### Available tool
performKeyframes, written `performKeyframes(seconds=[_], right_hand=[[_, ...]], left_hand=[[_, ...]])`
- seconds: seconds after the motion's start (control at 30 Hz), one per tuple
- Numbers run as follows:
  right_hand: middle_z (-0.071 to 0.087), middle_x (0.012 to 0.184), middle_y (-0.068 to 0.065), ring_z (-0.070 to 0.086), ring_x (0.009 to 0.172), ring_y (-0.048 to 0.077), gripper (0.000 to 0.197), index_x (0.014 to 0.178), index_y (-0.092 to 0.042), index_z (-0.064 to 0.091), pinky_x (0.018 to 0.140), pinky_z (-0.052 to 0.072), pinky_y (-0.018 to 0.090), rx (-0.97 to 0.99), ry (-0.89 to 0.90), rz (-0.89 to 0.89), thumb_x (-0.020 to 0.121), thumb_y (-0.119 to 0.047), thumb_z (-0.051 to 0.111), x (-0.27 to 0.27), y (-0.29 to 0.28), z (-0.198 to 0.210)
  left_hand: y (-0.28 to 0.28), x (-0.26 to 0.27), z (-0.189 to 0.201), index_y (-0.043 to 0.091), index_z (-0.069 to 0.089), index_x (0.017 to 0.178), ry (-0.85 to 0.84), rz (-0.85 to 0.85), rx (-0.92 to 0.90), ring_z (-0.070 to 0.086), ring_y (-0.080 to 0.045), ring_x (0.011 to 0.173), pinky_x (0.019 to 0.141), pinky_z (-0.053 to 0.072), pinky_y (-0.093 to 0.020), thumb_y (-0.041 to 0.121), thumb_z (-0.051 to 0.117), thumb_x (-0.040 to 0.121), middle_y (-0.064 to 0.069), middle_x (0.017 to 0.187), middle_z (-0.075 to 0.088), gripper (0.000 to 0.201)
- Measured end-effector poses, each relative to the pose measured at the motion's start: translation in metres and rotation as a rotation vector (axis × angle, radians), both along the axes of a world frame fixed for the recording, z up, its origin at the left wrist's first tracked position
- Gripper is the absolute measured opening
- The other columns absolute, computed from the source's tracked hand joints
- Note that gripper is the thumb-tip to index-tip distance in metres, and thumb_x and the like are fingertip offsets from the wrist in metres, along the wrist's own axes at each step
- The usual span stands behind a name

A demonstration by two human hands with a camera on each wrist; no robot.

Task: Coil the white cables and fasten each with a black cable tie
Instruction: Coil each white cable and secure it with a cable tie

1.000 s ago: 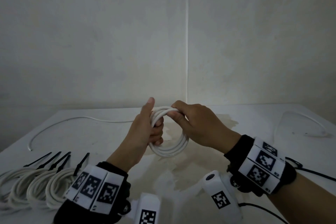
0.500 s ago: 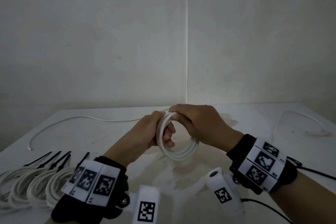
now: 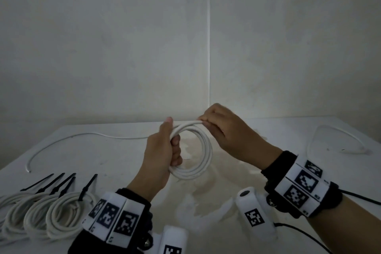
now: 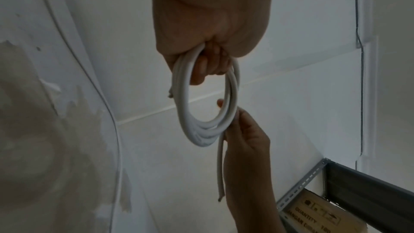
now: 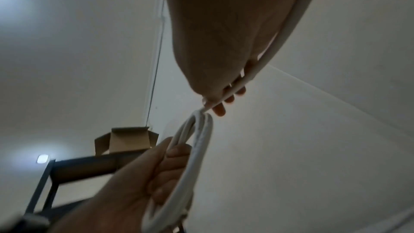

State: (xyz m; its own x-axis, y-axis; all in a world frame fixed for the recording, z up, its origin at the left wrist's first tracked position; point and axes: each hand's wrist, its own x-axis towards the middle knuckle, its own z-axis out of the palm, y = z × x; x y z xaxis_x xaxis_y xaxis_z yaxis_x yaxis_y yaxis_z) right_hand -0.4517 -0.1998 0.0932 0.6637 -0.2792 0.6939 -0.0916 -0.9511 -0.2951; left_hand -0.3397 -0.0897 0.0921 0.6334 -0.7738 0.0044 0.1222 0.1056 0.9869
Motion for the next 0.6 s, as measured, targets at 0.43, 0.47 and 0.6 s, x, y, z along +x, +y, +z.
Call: performKeyframes(seconds=[0.43,0.47,0.6], right_hand=[[0.064,0.085,-0.003,0.062,0.076,0.009,0.017,0.09,-0.021,0.064,0.076,0.052,0.024,0.736,-0.01,0.104,0.076,-0.027,0.072,0.003,0.014,0.003],[0.065,0.081,-0.001,0.061,0.073,0.009,0.017,0.09,-0.018,0.065,0.072,0.052,0.023,0.757,-0.024,0.118,0.076,-0.019,0.073,0.003,0.016,0.003],[0.067,0.075,0.002,0.062,0.066,0.007,0.009,0.086,-0.016,0.066,0.068,0.053,0.018,0.872,-0.122,0.169,0.082,-0.008,0.067,0.005,0.019,-0.001]], left_hand=[[-0.005,0.002,-0.001,0.013,0.035,0.052,-0.021,0.082,-0.052,0.021,-0.008,0.032,0.035,0.023,-0.019,0.032,0.038,0.096,0.007,0.036,0.025,0.048],[-0.006,0.001,-0.002,0.013,0.035,0.052,-0.023,0.086,-0.048,0.021,-0.008,0.032,0.035,0.023,-0.02,0.032,0.038,0.096,0.007,0.035,0.025,0.048],[-0.01,0.001,-0.004,0.012,0.036,0.052,-0.043,0.09,-0.045,0.022,-0.009,0.031,0.035,0.025,-0.019,0.033,0.038,0.096,0.007,0.034,0.027,0.049]])
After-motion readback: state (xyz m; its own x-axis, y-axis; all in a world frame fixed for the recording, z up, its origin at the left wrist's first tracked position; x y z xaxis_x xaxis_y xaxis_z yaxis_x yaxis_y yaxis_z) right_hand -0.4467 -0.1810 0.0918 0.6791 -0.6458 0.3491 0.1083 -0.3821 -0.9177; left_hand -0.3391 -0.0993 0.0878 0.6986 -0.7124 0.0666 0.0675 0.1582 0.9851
